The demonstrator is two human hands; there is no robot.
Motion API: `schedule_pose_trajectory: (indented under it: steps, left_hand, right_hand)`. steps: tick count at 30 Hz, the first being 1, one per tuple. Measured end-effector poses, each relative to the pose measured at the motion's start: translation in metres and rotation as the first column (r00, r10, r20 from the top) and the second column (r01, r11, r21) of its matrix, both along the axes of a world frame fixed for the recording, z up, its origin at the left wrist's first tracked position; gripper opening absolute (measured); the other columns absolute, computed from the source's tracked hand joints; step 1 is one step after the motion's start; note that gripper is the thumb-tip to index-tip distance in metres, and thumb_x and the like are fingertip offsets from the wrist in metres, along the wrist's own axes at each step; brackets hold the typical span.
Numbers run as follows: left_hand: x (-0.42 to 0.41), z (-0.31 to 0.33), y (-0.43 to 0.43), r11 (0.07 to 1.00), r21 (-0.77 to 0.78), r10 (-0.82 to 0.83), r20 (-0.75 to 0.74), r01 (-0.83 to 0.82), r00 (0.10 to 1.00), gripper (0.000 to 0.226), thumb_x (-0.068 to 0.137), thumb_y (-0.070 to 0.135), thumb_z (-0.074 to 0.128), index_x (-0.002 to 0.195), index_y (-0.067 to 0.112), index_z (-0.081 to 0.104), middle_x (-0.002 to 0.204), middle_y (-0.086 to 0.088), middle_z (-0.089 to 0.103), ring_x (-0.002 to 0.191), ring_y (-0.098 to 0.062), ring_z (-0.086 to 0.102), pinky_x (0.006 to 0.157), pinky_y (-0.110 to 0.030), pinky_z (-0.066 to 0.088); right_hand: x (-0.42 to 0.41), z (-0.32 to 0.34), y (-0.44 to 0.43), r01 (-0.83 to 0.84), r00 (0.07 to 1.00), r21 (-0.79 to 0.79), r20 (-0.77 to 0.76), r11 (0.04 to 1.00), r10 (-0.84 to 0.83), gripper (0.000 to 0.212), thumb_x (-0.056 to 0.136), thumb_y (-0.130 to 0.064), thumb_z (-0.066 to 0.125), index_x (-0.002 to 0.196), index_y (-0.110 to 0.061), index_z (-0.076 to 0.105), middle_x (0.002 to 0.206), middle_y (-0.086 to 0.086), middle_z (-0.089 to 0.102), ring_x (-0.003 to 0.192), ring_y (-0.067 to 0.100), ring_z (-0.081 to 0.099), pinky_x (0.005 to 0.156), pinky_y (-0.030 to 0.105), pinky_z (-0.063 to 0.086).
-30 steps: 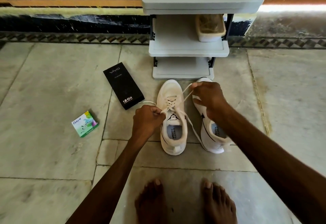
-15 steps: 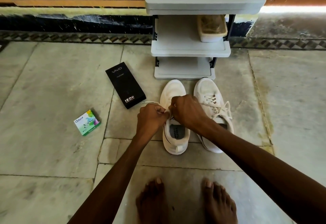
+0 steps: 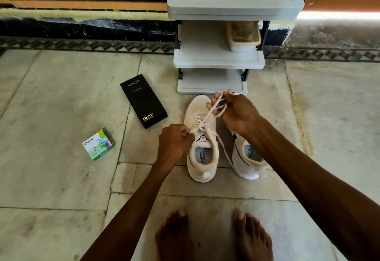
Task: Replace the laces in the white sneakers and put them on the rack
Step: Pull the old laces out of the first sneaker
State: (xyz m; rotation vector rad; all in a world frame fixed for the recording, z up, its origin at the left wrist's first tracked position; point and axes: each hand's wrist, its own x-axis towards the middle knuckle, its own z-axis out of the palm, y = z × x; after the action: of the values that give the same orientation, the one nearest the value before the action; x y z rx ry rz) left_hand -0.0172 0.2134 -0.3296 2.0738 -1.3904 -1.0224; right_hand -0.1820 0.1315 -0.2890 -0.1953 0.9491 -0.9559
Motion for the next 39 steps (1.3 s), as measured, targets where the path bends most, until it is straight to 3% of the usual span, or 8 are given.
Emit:
schedule_pose_trajectory:
  steps: [3, 5, 9, 15, 20, 23, 29, 39]
  left_hand:
    - [0.000, 0.000, 0.000, 1.000, 0.002, 0.010, -0.001, -0.010, 1.000, 0.008, 0.084, 0.027, 0.073, 0.082, 0.019, 0.075, 0.072, 0.005, 0.072, 0.067, -0.011, 0.069, 0.078, -0.036, 0.059]
    - [0.000, 0.000, 0.001, 1.000, 0.009, 0.028, -0.014, -0.028, 1.000, 0.008, 0.085, 0.027, 0.072, 0.082, 0.020, 0.075, 0.073, 0.005, 0.073, 0.069, -0.012, 0.070, 0.078, -0.037, 0.059]
    - [-0.004, -0.002, 0.002, 1.000, -0.002, 0.030, 0.018, -0.030, 0.999, 0.012, 0.088, 0.030, 0.070, 0.085, 0.018, 0.074, 0.076, 0.004, 0.072, 0.072, -0.013, 0.069, 0.080, -0.037, 0.059]
    - [-0.003, -0.001, 0.001, 1.000, 0.011, 0.023, 0.021, -0.024, 1.000, 0.012, 0.088, 0.030, 0.070, 0.086, 0.018, 0.074, 0.078, 0.003, 0.073, 0.073, -0.013, 0.069, 0.081, -0.038, 0.058]
    - [0.001, -0.002, 0.003, 0.998, 0.000, 0.059, 0.001, -0.059, 0.998, 0.008, 0.085, 0.027, 0.072, 0.082, 0.019, 0.074, 0.073, 0.007, 0.071, 0.074, -0.016, 0.069, 0.079, -0.039, 0.058]
    - [0.000, 0.000, 0.001, 0.999, 0.006, 0.036, -0.014, -0.036, 0.999, 0.004, 0.085, 0.027, 0.070, 0.086, 0.023, 0.071, 0.073, 0.007, 0.069, 0.076, -0.015, 0.068, 0.079, -0.036, 0.058]
    - [-0.016, 0.003, 0.001, 0.963, -0.088, -0.238, 0.164, 0.255, 0.957, 0.038, 0.097, 0.014, 0.053, 0.133, 0.027, 0.052, 0.126, -0.002, 0.051, 0.107, -0.019, 0.057, 0.081, -0.019, 0.043]
    - [-0.027, -0.012, -0.004, 0.901, -0.049, -0.375, 0.411, 0.431, 0.831, 0.033, 0.091, 0.012, 0.065, 0.122, 0.020, 0.058, 0.130, -0.005, 0.045, 0.114, -0.022, 0.052, 0.094, -0.031, 0.051]
  right_hand:
    - [0.016, 0.003, 0.011, -0.475, 0.783, -0.105, -0.504, 0.873, 0.365, 0.023, 0.100, -0.014, 0.039, 0.079, -0.017, 0.047, 0.062, 0.000, 0.051, 0.050, 0.011, 0.043, 0.046, 0.022, 0.037]
    - [0.021, 0.000, 0.017, -0.828, 0.173, 0.024, -0.940, 0.560, 0.295, 0.017, 0.098, -0.027, 0.052, 0.085, -0.017, 0.054, 0.078, 0.004, 0.063, 0.067, 0.018, 0.060, 0.059, 0.028, 0.045]
    - [0.023, -0.006, 0.038, -0.871, -0.432, 0.364, -0.888, 0.329, -0.160, 0.035, 0.092, -0.034, 0.061, 0.120, -0.013, 0.054, 0.112, 0.011, 0.064, 0.098, 0.033, 0.064, 0.071, 0.033, 0.043]
    - [0.020, -0.002, 0.039, -0.858, -0.406, 0.266, -0.875, 0.440, -0.263, 0.019, 0.088, -0.031, 0.067, 0.103, -0.020, 0.070, 0.100, 0.008, 0.069, 0.091, 0.029, 0.067, 0.067, 0.030, 0.043]
    - [-0.007, 0.011, 0.017, -0.483, 0.447, -0.296, -0.893, 0.824, -0.059, 0.007, 0.081, -0.014, 0.077, 0.077, -0.014, 0.072, 0.075, -0.004, 0.072, 0.069, 0.006, 0.066, 0.067, 0.028, 0.055]
    - [-0.024, 0.021, 0.003, -0.372, 0.618, -0.351, -0.784, 0.859, -0.052, 0.009, 0.088, -0.013, 0.069, 0.079, -0.015, 0.068, 0.073, -0.003, 0.066, 0.066, 0.003, 0.058, 0.069, 0.023, 0.047]
    - [-0.027, -0.001, 0.013, -0.745, -0.161, 0.088, -0.986, 0.661, -0.050, 0.026, 0.086, -0.039, 0.069, 0.103, -0.019, 0.068, 0.104, 0.003, 0.066, 0.098, 0.022, 0.062, 0.079, 0.029, 0.048]
    - [-0.001, -0.032, 0.064, -0.776, -0.144, 0.029, -0.981, 0.630, -0.132, 0.032, 0.088, -0.029, 0.058, 0.064, -0.009, 0.053, 0.062, 0.010, 0.056, 0.059, 0.026, 0.052, 0.057, 0.031, 0.035]
